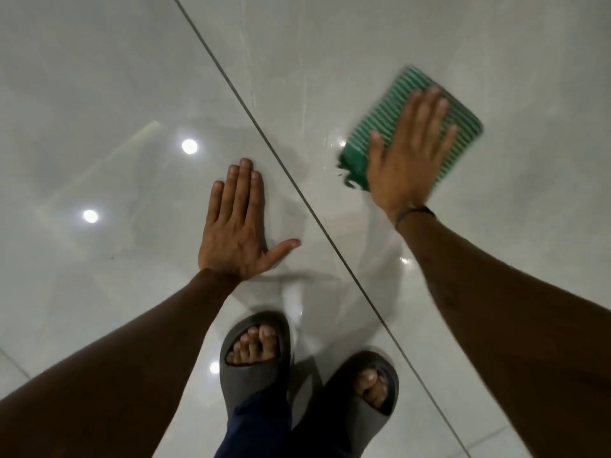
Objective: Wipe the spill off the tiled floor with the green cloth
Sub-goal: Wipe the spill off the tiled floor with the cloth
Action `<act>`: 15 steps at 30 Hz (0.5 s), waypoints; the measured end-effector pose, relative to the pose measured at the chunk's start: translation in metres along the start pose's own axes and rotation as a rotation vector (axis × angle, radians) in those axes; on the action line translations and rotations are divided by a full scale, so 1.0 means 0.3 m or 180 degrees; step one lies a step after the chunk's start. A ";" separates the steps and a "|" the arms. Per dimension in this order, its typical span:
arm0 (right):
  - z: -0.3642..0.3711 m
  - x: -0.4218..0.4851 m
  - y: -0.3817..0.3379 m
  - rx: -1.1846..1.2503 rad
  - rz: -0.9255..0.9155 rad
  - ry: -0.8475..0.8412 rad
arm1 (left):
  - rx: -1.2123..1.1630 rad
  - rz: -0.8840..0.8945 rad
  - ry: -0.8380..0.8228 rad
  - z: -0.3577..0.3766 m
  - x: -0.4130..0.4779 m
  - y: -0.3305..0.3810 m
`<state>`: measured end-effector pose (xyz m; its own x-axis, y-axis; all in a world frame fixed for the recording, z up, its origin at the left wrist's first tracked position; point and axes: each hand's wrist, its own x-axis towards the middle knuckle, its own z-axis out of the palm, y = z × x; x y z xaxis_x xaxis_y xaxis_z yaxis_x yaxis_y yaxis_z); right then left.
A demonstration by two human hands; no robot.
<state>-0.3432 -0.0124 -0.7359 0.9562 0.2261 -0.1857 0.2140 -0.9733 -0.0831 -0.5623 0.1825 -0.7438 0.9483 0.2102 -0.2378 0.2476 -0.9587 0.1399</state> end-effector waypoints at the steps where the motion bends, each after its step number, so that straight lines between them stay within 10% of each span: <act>1: 0.013 -0.003 -0.086 -0.0021 -0.0232 -0.0055 | 0.0005 -0.0005 -0.0015 -0.003 0.000 0.001; 6: 0.055 -0.343 -0.114 -0.0137 -0.1343 -0.0635 | -0.0034 0.0050 -0.0037 -0.016 0.004 -0.003; 11: 0.032 -0.425 0.279 -0.0169 -0.0390 -0.0567 | -0.0071 0.0000 -0.0065 -0.019 0.001 -0.002; 15: -0.021 0.006 0.159 0.0065 0.0833 0.0082 | -0.0071 0.0027 -0.0091 -0.030 0.003 0.009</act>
<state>-0.3300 -0.0585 -0.7340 0.9833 -0.0346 -0.1786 -0.0451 -0.9975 -0.0551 -0.5589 0.1818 -0.7351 0.9443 0.1963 -0.2640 0.2444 -0.9558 0.1633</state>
